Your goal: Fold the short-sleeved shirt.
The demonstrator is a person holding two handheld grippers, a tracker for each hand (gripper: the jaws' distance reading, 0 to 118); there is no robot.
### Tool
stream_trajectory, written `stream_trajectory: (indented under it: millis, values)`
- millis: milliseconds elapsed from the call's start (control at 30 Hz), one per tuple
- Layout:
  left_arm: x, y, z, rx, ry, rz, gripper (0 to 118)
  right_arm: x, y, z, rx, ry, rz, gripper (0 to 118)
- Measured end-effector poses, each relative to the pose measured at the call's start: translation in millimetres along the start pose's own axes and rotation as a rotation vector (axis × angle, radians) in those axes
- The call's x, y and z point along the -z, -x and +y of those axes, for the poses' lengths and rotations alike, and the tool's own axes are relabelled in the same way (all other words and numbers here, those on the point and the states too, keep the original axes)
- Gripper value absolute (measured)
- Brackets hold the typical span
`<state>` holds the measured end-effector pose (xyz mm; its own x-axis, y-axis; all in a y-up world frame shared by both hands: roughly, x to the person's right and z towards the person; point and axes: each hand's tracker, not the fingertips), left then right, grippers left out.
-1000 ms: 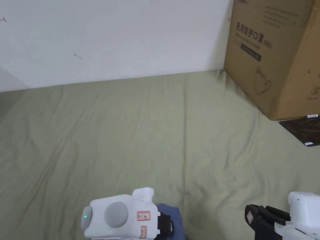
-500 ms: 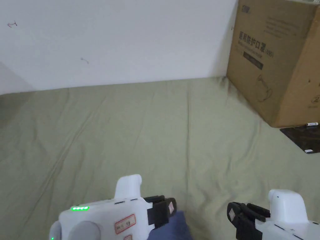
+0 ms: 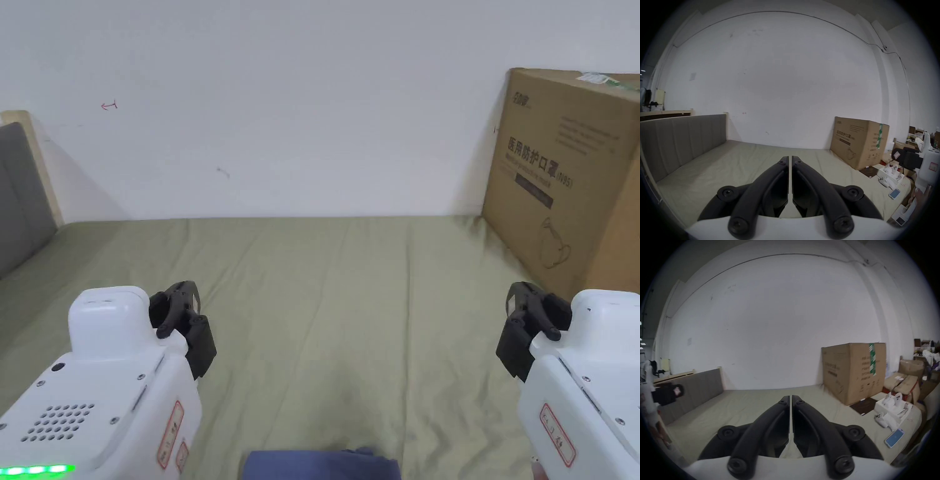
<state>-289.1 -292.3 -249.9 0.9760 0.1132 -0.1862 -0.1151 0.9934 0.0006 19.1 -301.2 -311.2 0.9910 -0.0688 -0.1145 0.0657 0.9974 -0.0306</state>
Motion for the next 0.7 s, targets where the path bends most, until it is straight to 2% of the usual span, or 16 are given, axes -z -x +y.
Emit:
stream_trajectory:
  millis: [100,200,333,500,567,700]
  values:
    - [-2,1,-11,0.031,0.011,0.026,3,0,-5,-9,0.016,0.042,-0.008,2]
    - [-8,3,-17,0.014,0.030,0.020,3,-9,-12,-16,0.073,0.082,-0.012,2]
    - [-8,3,-19,0.040,0.033,0.022,3,-8,-12,-14,0.034,0.095,-0.007,2]
    - [-6,6,-16,-0.018,0.044,0.000,3,-5,-12,-5,0.076,0.085,0.008,2]
    - [-3,8,-18,-0.019,0.074,-0.021,3,5,-9,-13,0.100,0.201,0.099,2]
    - [-3,14,-27,0.002,0.119,-0.025,3,51,-5,-65,0.293,0.715,0.364,2]
